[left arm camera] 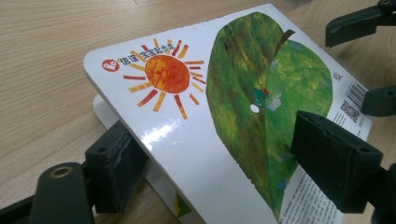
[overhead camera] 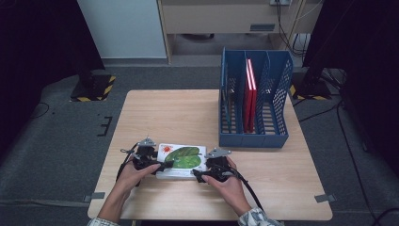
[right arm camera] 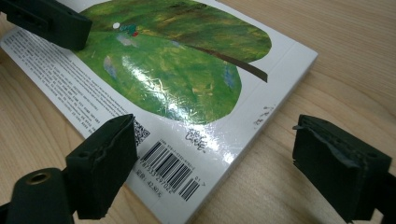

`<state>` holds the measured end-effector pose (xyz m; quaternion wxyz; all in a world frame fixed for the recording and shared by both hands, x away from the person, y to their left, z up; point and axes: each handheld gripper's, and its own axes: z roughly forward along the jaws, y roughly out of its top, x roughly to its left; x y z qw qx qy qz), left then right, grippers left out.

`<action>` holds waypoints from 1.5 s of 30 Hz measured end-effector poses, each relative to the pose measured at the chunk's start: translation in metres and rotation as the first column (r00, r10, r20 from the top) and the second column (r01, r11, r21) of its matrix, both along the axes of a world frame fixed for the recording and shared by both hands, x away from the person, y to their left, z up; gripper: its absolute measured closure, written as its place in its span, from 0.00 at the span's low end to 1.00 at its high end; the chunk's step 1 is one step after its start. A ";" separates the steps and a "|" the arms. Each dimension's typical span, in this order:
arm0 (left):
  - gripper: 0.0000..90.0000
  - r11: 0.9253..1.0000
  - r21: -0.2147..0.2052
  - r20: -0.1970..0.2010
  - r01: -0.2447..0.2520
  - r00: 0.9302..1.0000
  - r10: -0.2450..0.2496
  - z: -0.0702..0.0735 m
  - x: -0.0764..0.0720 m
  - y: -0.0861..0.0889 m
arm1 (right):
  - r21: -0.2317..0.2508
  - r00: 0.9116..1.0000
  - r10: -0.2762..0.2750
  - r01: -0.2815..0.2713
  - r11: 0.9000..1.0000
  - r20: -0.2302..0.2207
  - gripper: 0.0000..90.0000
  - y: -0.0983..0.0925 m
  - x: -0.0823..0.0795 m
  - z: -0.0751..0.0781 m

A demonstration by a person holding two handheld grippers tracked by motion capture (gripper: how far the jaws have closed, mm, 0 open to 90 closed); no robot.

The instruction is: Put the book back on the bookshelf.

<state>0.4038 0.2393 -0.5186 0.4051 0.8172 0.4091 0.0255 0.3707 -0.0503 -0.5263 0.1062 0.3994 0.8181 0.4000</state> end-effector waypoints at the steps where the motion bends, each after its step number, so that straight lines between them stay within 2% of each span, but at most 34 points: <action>1: 0.20 1.000 0.000 0.000 0.000 1.000 0.000 0.000 0.000 0.000 | 0.018 1.000 -0.004 0.004 1.000 -0.010 0.17 0.000 0.001 -0.001; 3: 0.20 1.000 -0.001 0.001 0.001 1.000 -0.001 0.000 0.000 0.000 | 0.040 1.000 -0.010 0.011 0.999 -0.030 0.18 0.000 0.003 -0.002; 7: 0.21 1.000 0.003 0.003 0.005 1.000 -0.005 0.000 0.000 0.000 | 0.055 0.999 -0.012 0.015 0.998 -0.048 0.15 0.000 0.004 -0.004; 12: 0.21 1.000 0.014 0.011 0.009 1.000 -0.009 0.000 -0.001 -0.001 | 0.045 0.999 -0.011 0.013 0.999 -0.042 0.13 0.002 0.004 -0.004; 15: 0.21 1.000 0.013 0.014 0.012 1.000 -0.012 -0.001 -0.001 -0.002 | 0.019 0.999 -0.013 0.014 1.000 -0.047 0.10 0.002 0.005 -0.003; 17: 0.22 1.000 0.013 0.013 0.011 1.000 -0.012 0.000 -0.001 -0.001 | 0.029 0.997 -0.023 0.025 0.999 -0.070 0.09 0.002 0.007 -0.004; 19: 0.23 1.000 0.015 0.014 0.012 1.000 -0.013 0.000 -0.001 -0.001 | 0.033 0.997 -0.019 0.022 0.999 -0.074 0.07 0.001 0.007 -0.006; 24: 0.28 1.000 0.012 0.013 0.022 1.000 -0.022 0.000 -0.002 -0.001 | 0.038 0.998 0.011 -0.009 0.999 -0.064 0.06 0.005 0.006 -0.007; 25: 0.29 0.999 0.020 0.014 0.028 1.000 -0.028 0.000 -0.003 -0.002 | 0.033 0.998 0.024 -0.022 0.999 -0.062 0.02 0.008 0.005 -0.008; 29: 0.33 0.999 0.016 0.010 0.031 0.999 -0.031 0.001 -0.004 0.000 | 0.024 0.999 0.030 -0.029 0.999 -0.043 0.01 0.009 0.004 -0.009; 33: 0.36 0.999 0.015 0.023 0.033 0.999 -0.033 0.004 -0.005 0.001 | 0.038 0.999 0.022 -0.021 0.999 -0.046 0.00 0.009 0.005 -0.010; 38: 0.41 0.999 0.007 0.018 0.037 0.999 -0.037 0.005 -0.007 0.001 | 0.050 0.999 0.014 -0.012 0.999 -0.032 0.00 0.007 0.008 -0.012; 41: 0.44 0.999 0.013 0.025 0.047 0.999 -0.047 0.006 -0.008 0.000 | 0.059 0.999 -0.003 0.005 0.998 -0.035 0.00 0.004 0.012 -0.012; 45: 0.46 0.999 0.010 0.031 0.050 0.998 -0.050 0.007 -0.009 0.000 | 0.064 0.999 0.001 0.002 0.998 -0.044 0.00 0.001 0.012 -0.011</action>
